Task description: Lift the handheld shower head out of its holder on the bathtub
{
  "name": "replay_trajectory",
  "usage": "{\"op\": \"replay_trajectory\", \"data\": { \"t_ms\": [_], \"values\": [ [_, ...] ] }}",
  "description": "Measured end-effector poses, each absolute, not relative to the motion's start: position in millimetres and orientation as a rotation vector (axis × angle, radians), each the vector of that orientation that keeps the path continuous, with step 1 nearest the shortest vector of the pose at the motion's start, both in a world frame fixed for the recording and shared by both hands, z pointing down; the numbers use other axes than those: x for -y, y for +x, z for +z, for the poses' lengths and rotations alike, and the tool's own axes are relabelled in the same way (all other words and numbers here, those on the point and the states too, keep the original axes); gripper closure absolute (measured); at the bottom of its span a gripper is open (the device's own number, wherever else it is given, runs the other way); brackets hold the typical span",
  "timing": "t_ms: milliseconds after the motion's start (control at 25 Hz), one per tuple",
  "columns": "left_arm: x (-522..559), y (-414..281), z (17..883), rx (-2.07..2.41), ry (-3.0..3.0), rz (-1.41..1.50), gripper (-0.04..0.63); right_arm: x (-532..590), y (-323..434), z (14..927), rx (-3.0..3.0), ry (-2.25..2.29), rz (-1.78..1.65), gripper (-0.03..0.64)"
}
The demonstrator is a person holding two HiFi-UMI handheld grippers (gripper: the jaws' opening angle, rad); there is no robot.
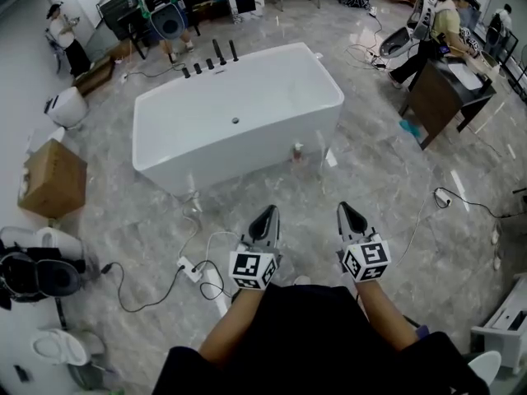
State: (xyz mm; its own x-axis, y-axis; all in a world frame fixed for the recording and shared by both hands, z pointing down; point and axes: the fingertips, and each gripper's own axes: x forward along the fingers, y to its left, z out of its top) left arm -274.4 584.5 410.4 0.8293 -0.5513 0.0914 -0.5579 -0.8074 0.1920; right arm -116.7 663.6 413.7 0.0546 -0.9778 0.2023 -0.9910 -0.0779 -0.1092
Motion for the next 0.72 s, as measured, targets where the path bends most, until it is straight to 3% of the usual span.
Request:
{"op": "replay_trajectory", "data": {
  "t_ms": [120,200,280,400,720],
  "values": [
    [-585.3,-278.4,413.5,0.825,2.821,0.046,0.588,-664.7,-116.9,416.3,2.123,2.223,0.359,0.600],
    [-586.2,-280.8,418.9,0.807,2.838,0.067,0.503,-666.6,-115.4,418.6,2.132,2.224,0.357,0.514],
    [-585.8,-285.0,425.1,0.801,2.820,0.082,0.424,-668.4,-116.3,421.3,2.148,2.204,0.370,0.465],
    [-586.2,-288.7,434.6,0.796,2.784,0.103,0.363,-670.7,-116.8,428.4,2.140,2.174,0.407,0.424],
    [-596.9,-292.0,449.5,0.813,2.761,0.144,0.350,-676.8,-117.6,446.5,2.169,2.137,0.484,0.417]
  ]
}}
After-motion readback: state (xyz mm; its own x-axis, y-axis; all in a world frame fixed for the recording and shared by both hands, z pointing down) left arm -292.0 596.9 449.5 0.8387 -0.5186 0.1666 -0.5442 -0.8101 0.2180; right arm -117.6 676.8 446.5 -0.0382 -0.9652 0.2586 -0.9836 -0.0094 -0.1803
